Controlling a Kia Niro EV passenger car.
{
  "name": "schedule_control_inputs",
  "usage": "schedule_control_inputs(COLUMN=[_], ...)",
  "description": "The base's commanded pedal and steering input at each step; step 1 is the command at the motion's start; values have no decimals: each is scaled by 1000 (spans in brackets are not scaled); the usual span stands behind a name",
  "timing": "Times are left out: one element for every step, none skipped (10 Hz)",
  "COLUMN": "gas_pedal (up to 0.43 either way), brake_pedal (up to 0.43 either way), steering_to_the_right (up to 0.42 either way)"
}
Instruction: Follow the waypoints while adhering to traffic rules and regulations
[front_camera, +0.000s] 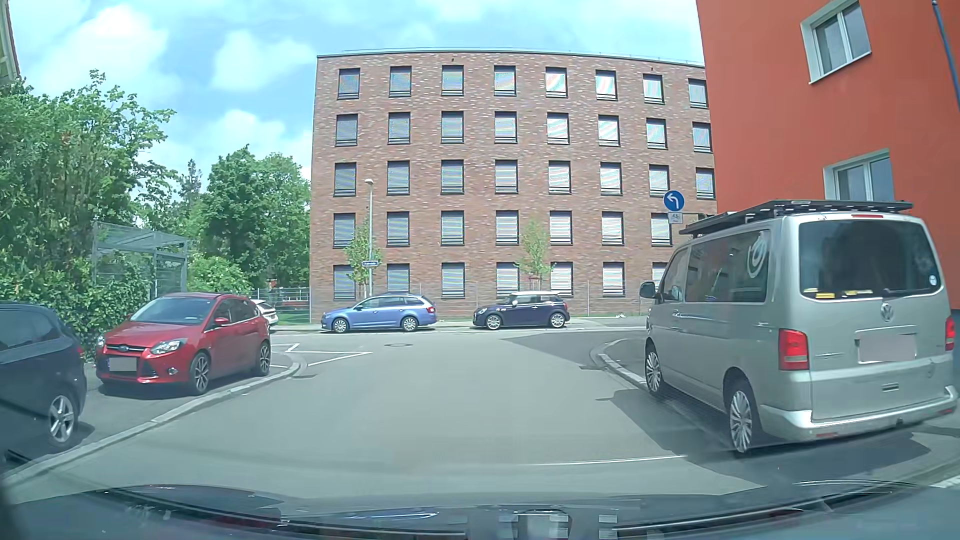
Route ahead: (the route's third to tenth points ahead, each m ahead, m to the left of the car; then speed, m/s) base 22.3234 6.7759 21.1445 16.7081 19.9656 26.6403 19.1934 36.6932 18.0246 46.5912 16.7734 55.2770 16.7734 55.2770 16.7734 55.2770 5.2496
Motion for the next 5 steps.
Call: schedule_control_inputs(gas_pedal=[0, 0, 0, 0, 0], brake_pedal=[85, 91, 91, 98, 98], steering_to_the_right=[6, 11, 18, 25, 31])
